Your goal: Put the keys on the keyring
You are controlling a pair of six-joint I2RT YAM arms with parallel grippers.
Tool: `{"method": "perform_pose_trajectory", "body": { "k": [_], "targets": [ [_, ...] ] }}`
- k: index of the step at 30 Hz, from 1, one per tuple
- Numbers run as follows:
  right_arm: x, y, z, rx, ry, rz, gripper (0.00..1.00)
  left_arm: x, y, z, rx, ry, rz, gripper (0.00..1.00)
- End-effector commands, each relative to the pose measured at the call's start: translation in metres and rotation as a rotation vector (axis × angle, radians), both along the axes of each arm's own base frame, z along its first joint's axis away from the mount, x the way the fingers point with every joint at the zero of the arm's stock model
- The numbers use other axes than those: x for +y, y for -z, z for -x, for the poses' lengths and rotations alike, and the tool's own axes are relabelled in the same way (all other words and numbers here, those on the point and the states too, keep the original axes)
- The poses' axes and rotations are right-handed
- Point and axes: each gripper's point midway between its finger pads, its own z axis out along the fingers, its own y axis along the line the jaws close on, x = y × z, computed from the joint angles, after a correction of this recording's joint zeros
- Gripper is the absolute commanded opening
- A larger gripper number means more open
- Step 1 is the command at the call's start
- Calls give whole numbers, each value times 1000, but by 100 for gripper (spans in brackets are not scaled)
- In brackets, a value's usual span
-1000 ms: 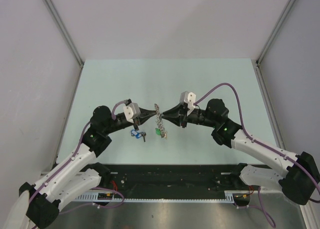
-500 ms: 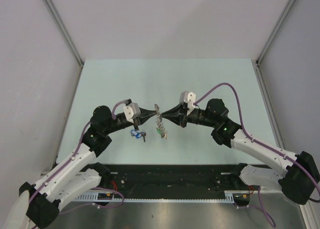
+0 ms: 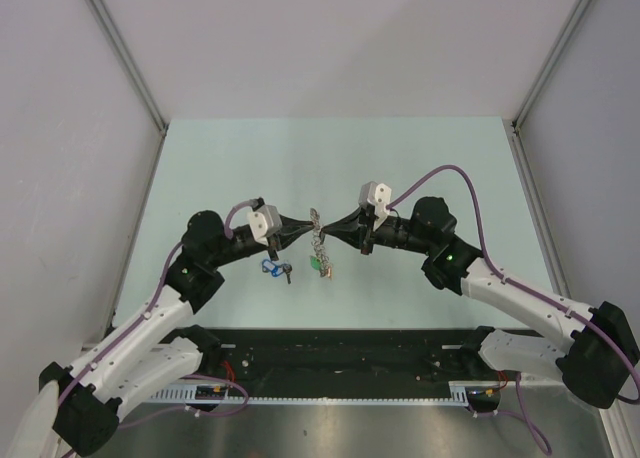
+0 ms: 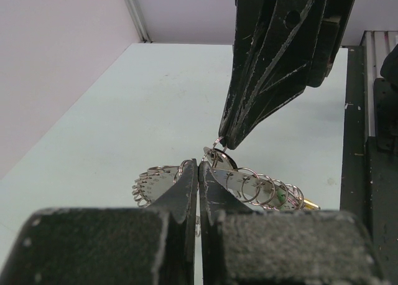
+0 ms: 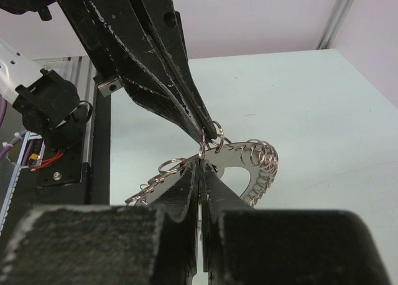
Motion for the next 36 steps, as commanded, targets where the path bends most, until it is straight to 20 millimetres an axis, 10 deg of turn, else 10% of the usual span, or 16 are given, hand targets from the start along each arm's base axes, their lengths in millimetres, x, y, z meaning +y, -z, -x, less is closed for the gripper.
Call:
{"method": "perform_pose_trajectory", "body": {
  "k": [1,36],
  "targets": [
    [4,-29,1,-54,-17,-61,0,-4,-20,4,-52,32,40,1],
    [13,-11,6,-131,-30,62,0,-3,-22,-5,52,-14,52,0]
  ]
}}
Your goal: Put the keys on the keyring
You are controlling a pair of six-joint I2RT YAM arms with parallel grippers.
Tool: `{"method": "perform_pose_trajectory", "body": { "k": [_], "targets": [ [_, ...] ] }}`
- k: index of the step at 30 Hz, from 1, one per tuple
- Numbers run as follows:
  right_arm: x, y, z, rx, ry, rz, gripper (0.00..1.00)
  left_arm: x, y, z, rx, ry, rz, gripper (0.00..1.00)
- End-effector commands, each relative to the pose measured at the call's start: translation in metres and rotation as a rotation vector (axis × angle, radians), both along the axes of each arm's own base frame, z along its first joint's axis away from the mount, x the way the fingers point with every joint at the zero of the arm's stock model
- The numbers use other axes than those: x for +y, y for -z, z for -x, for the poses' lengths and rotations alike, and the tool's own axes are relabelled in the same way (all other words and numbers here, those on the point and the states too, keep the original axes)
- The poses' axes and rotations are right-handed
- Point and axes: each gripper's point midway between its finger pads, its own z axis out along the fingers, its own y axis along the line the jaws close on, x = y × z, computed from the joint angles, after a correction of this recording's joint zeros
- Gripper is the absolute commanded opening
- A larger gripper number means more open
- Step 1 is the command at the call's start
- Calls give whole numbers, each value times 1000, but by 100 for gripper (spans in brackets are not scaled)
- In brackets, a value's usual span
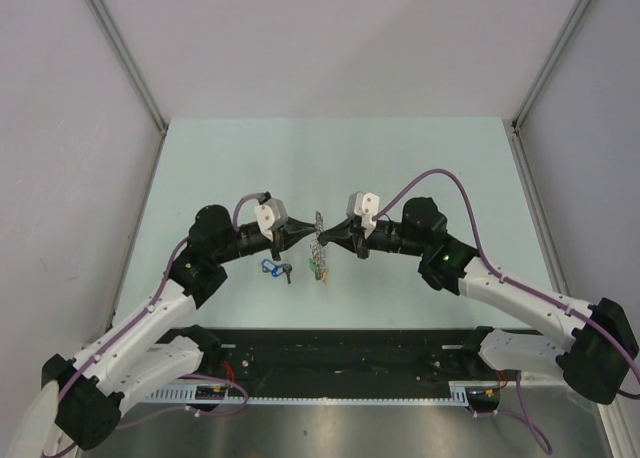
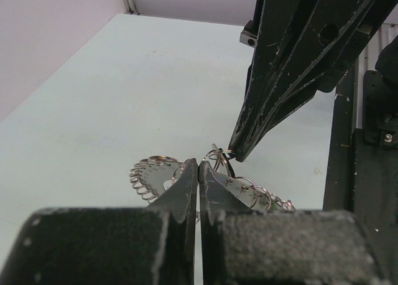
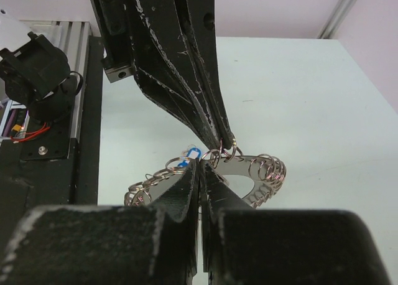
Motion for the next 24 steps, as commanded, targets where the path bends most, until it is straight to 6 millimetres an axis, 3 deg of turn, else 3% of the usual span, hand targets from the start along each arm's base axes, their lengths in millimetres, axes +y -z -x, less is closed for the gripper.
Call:
{"method": "perform_pose_trajectory", "body": {
  "k": [1,24],
  "targets": [
    [6,-26,1,-61,-17,-36,0,0,-40,-1,-51,-15,98,0],
    [10,-13,-3,-41,-27,15,0,10,-56,-1,-65,-40,197,0]
  ]
}}
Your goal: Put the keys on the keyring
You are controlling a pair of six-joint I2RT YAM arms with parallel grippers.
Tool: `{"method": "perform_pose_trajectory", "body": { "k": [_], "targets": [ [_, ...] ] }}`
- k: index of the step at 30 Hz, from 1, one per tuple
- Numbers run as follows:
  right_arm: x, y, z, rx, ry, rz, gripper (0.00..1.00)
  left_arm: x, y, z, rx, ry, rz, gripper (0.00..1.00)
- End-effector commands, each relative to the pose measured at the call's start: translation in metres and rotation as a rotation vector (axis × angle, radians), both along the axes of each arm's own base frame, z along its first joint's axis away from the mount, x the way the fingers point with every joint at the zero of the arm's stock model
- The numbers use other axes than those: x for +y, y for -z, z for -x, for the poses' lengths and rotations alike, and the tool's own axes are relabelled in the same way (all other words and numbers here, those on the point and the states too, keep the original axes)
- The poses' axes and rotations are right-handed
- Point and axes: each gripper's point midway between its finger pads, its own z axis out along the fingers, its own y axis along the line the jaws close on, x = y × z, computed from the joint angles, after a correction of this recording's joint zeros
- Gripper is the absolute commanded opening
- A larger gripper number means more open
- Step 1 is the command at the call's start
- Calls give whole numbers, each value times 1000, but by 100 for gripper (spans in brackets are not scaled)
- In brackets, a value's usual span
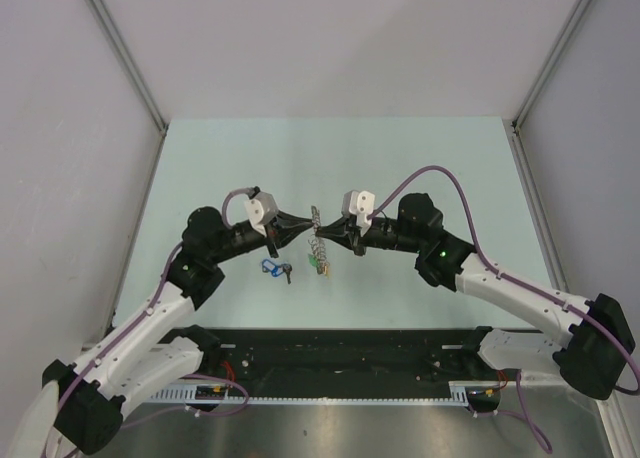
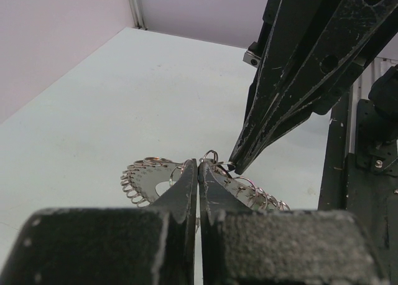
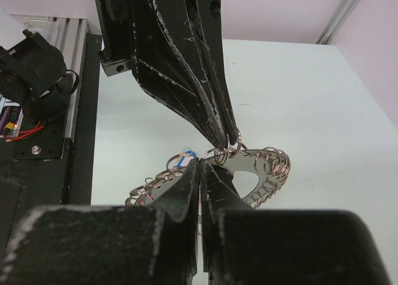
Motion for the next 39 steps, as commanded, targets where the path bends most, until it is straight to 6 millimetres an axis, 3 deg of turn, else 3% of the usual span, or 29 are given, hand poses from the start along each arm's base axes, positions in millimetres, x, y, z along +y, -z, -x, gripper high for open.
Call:
{"method": "perform_pose_trajectory", "body": {
  "k": [1,11,20,28,34,39],
  "targets": [
    [5,-7,0,-9,-17,2,0,5,-44,2,-98,-19,123,1],
    [1,-6,-18,18,87,-4,0,13,-50,-2,-103,-71,172,0],
    [4,-12,-18,28,99,-37,20,11,-48,-1,-100,-59,159,1],
    [-5,-32,-12,27,114,-89,40,13,-46,-5,-107,-79,143,0],
    [-11,-52,-13,91,165,-177,41,12,-44,-6,-100,-78,135,1],
    [-6,-53,-21,172,200,-228,42,11,-44,-5,-98,-72,134,0]
  ]
}}
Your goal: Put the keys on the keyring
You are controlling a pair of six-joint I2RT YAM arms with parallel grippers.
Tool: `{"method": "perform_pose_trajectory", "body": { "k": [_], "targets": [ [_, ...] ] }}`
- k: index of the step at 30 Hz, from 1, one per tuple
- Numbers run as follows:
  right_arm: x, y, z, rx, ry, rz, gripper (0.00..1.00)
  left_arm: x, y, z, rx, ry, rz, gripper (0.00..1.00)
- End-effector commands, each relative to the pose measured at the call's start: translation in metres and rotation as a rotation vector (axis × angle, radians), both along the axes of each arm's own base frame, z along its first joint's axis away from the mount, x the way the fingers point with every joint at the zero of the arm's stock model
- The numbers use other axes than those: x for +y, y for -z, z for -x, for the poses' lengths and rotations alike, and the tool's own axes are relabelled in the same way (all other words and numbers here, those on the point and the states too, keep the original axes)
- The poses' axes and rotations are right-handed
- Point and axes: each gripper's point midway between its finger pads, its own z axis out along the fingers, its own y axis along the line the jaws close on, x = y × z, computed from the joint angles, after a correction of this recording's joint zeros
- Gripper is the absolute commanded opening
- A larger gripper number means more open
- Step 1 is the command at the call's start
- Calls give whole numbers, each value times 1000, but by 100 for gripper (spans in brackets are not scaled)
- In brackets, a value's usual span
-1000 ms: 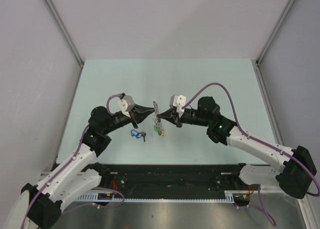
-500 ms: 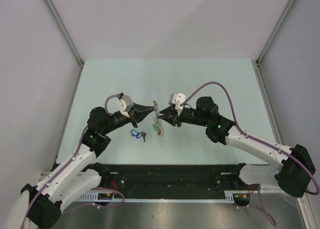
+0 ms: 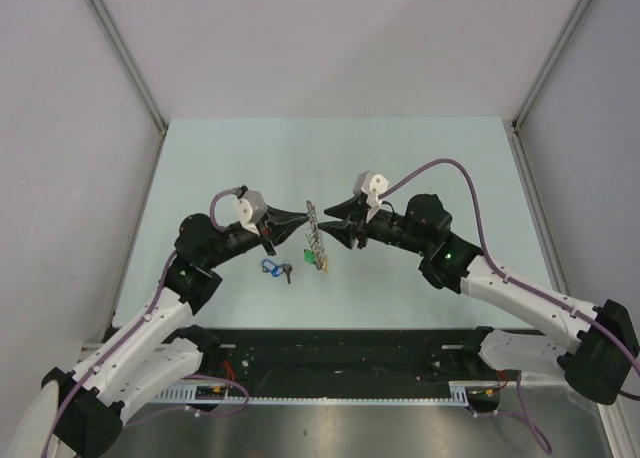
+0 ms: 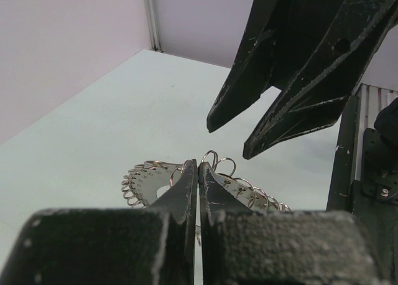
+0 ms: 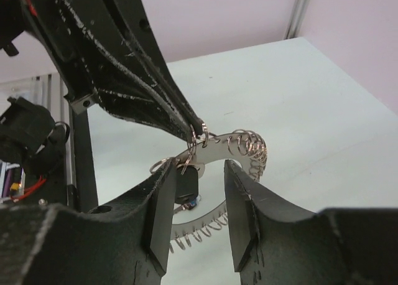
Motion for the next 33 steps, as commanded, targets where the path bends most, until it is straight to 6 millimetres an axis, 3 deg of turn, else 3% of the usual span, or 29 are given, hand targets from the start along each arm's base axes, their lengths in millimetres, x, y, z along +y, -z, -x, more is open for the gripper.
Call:
{"method": "perform_pose_trajectory", "body": {
  "k": [1,19,33],
  "targets": [
    [4,-26,-6,68,44,-124,41,2,-27,-1,-83,-12,36,0],
    [14,-17,-12,147,33,-149,31,4,-29,-2,-86,-25,44,0],
    [17,-11,-13,148,14,-136,36,7,-28,-8,-67,-64,55,0]
  ]
}}
